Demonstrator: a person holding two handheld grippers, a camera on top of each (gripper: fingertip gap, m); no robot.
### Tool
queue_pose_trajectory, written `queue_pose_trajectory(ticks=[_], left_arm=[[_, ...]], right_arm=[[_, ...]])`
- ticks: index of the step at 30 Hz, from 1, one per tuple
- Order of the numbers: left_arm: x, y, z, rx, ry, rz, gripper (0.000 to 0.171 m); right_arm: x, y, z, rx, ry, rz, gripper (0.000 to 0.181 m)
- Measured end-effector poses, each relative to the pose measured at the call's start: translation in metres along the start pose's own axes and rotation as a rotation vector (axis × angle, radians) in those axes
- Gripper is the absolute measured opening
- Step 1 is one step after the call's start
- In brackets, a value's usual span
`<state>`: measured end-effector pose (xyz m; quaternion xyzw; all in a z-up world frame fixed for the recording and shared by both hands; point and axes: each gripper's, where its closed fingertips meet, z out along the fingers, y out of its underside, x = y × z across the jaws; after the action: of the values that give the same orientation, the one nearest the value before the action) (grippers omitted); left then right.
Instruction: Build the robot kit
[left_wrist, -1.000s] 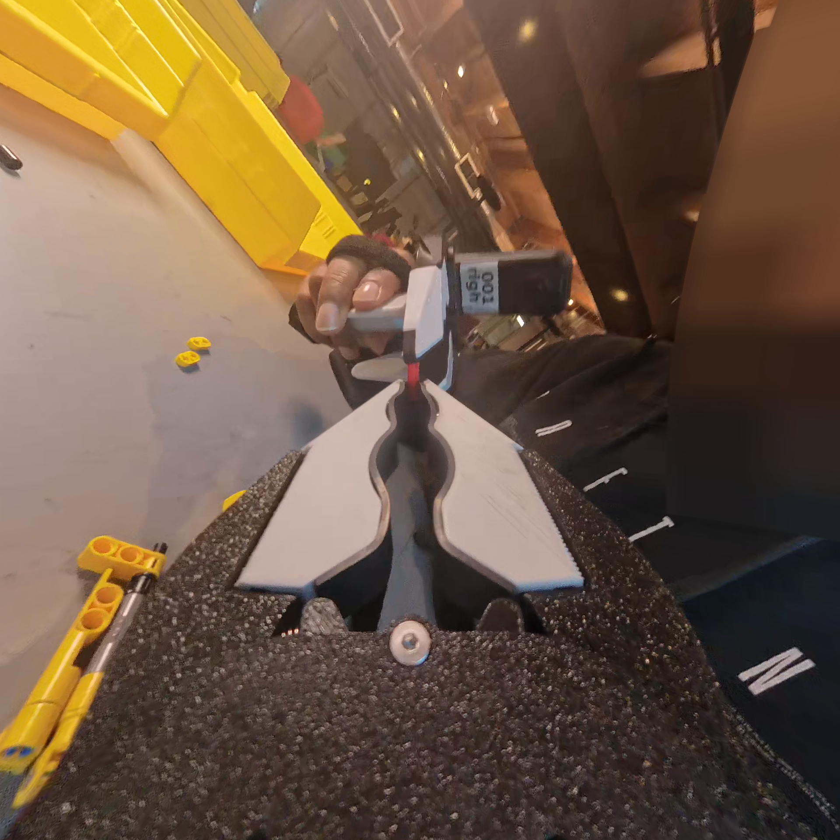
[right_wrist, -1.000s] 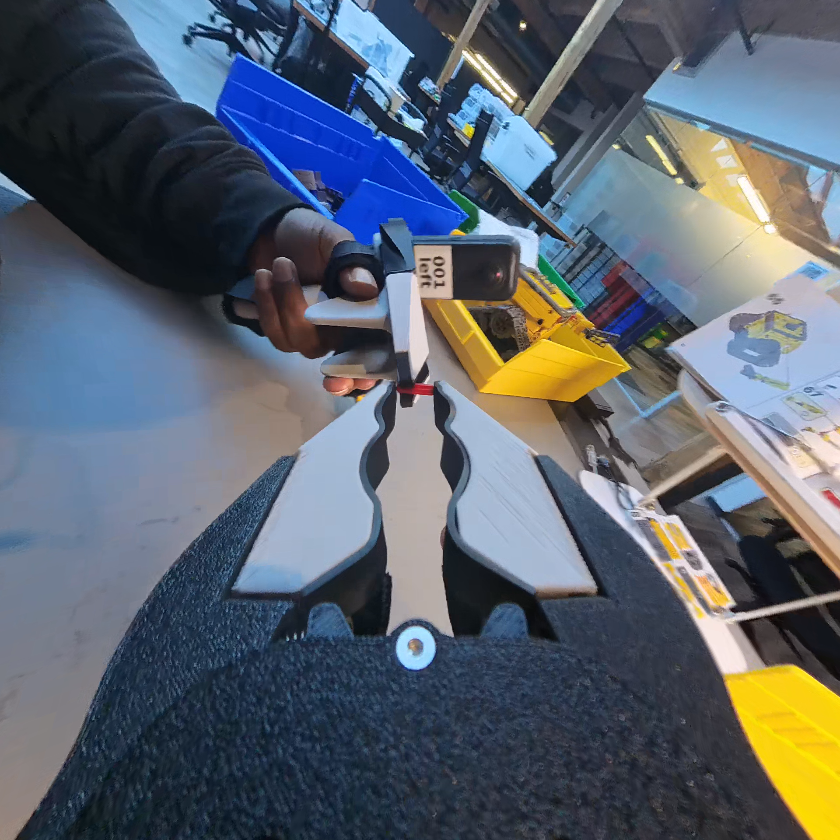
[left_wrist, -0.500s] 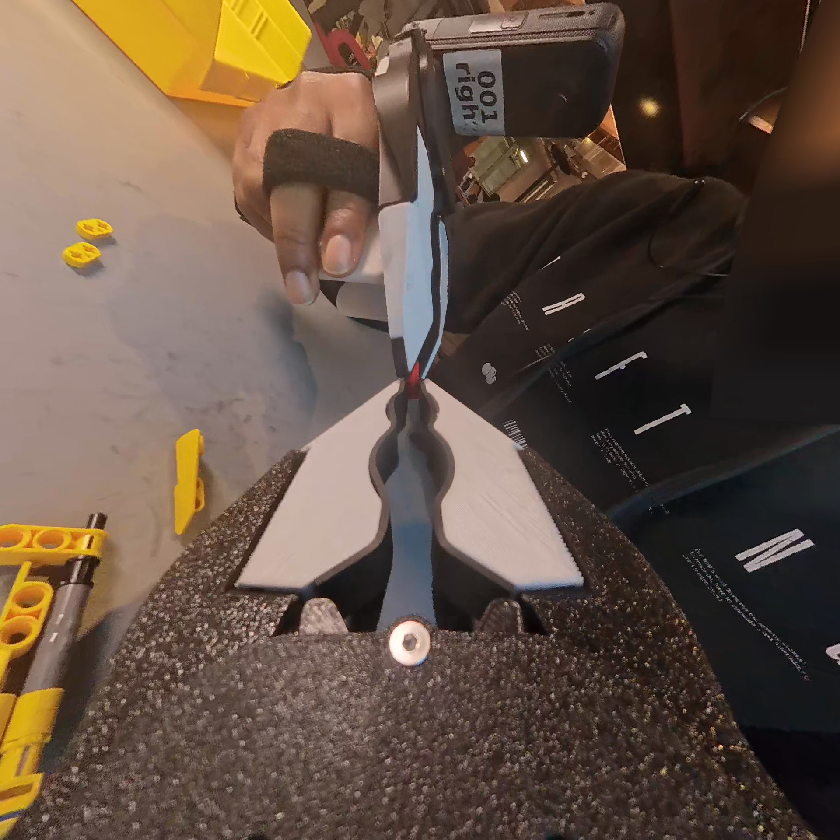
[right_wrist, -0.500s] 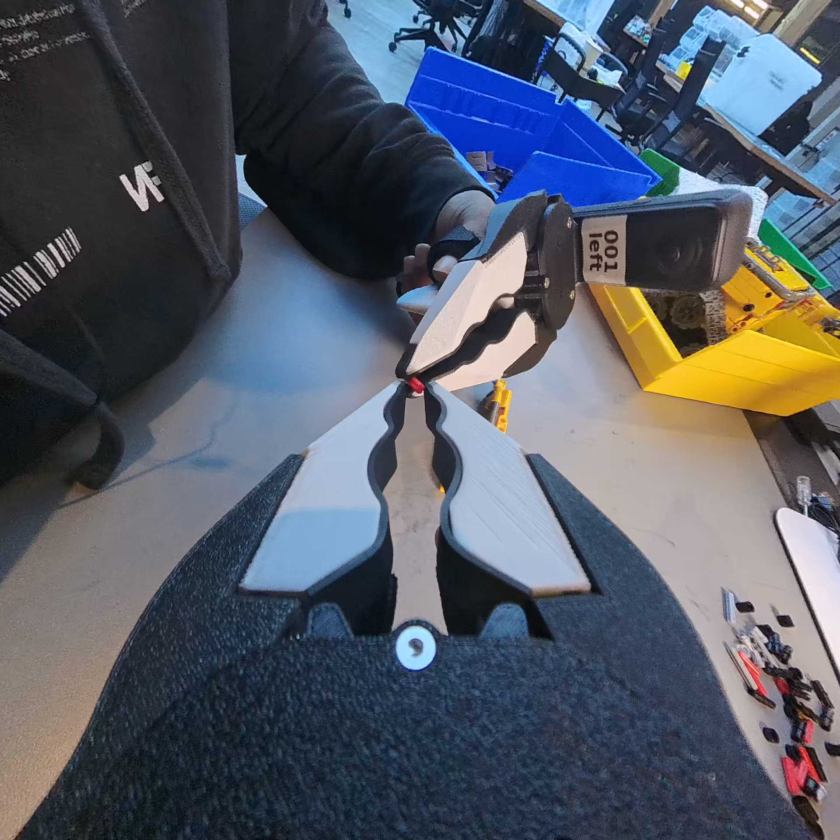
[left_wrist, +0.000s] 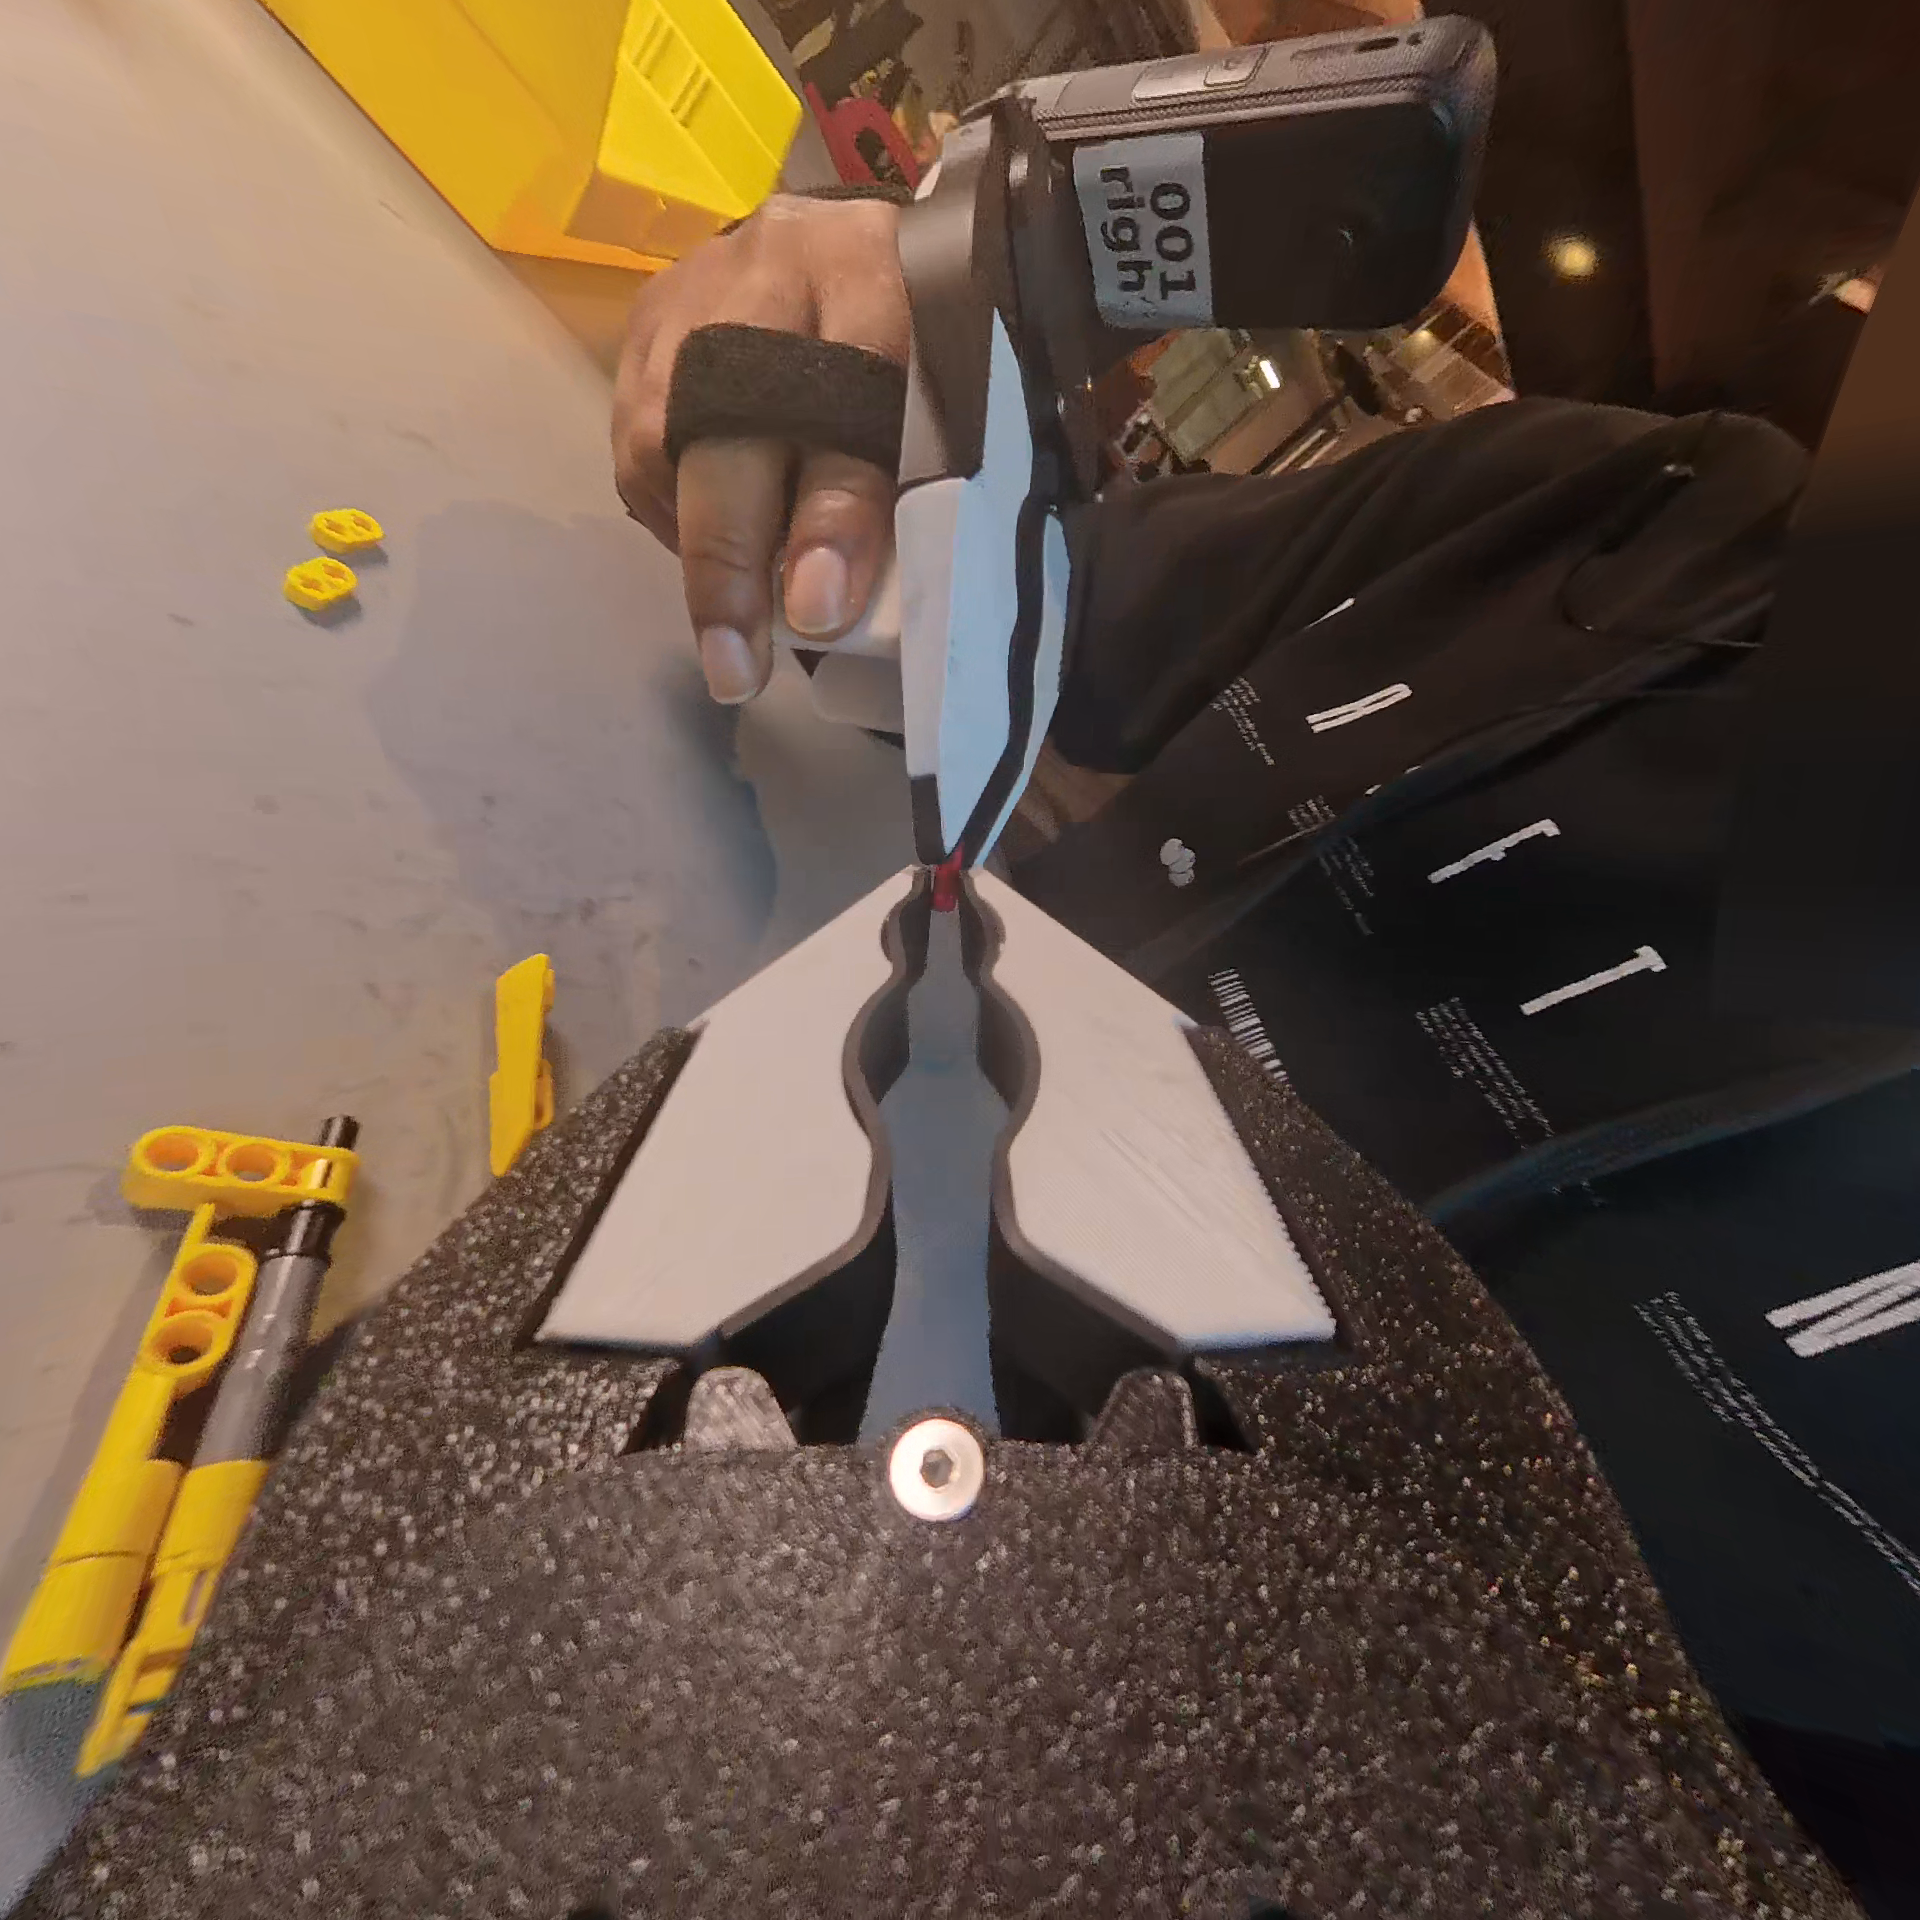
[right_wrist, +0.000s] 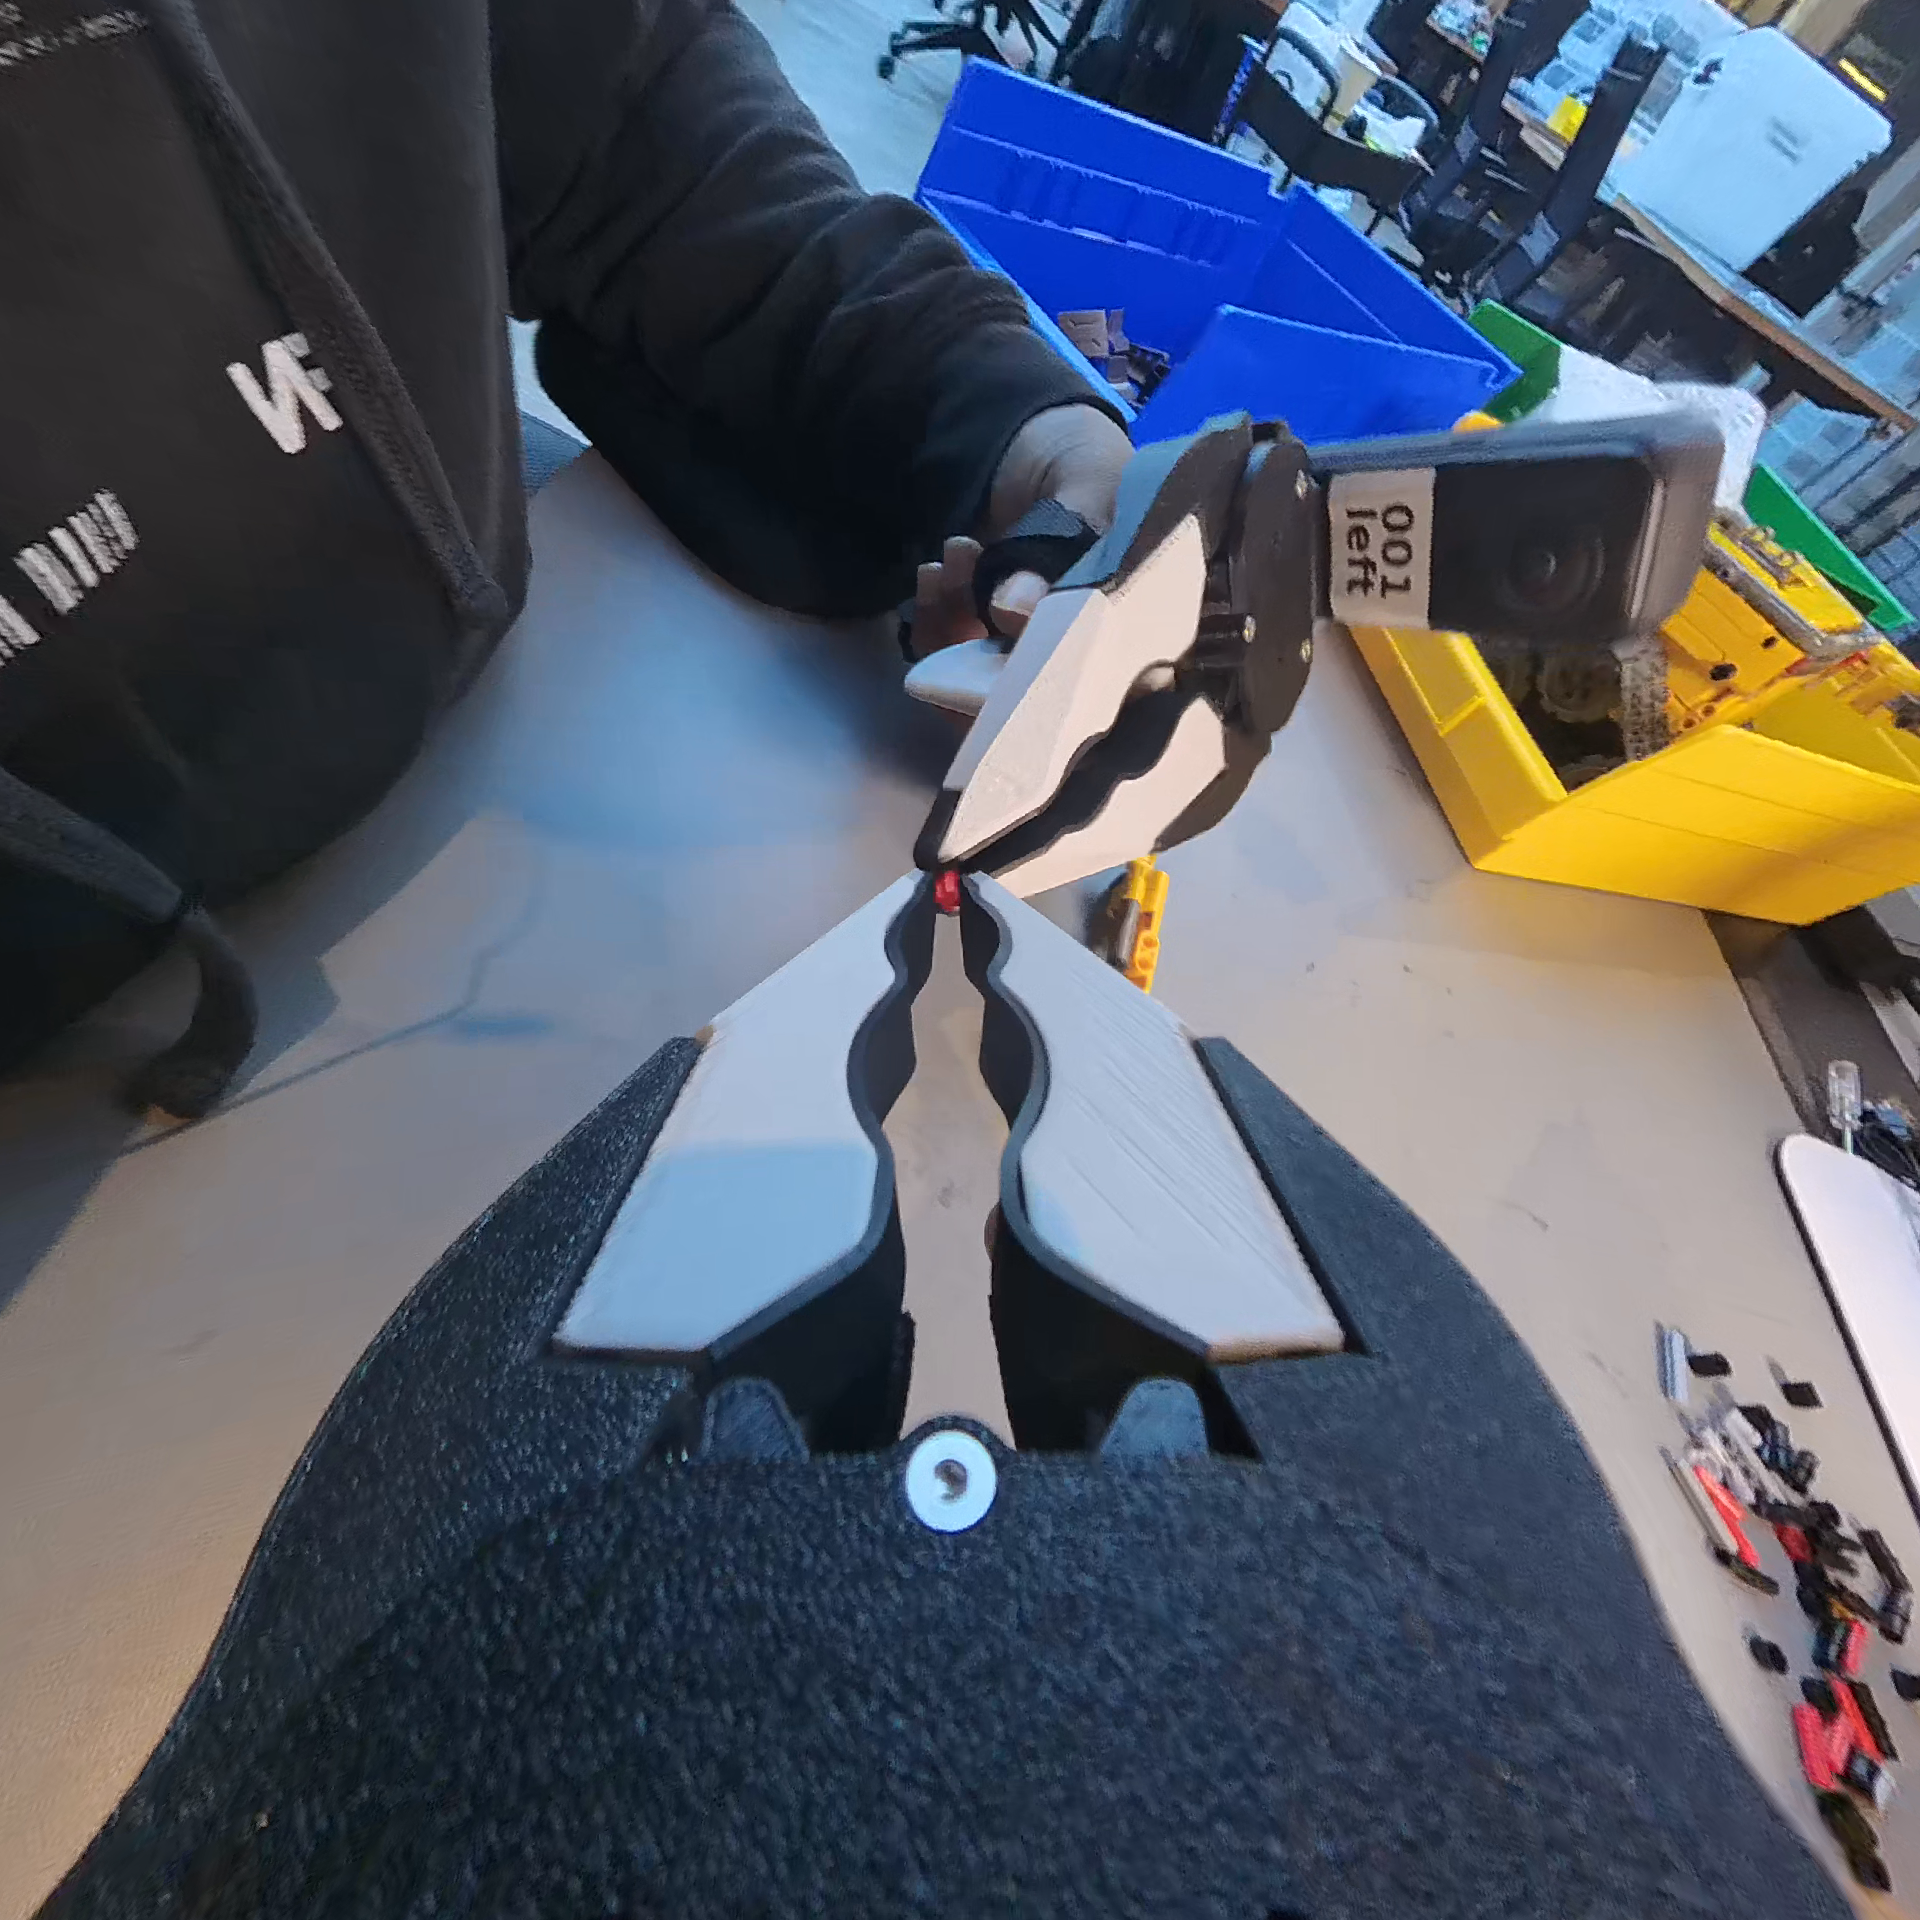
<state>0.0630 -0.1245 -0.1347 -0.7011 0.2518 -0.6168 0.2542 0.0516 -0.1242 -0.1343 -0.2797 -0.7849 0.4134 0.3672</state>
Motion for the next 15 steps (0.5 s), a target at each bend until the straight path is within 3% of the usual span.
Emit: queue_pose_trajectory(ticks=[9, 15], left_arm=[[-0.013, -0.02, -0.013, 0.086, -0.199, 0.211, 0.005], [-0.013, -0.024, -0.017, 0.061, -0.355, 0.448, 0.006]], right_arm=[[0.026, 0.007, -0.002, 0.006, 0.094, 0.153, 0.004], [0.032, 0.005, -0.002, 0.054, 0.082, 0.323, 0.004]])
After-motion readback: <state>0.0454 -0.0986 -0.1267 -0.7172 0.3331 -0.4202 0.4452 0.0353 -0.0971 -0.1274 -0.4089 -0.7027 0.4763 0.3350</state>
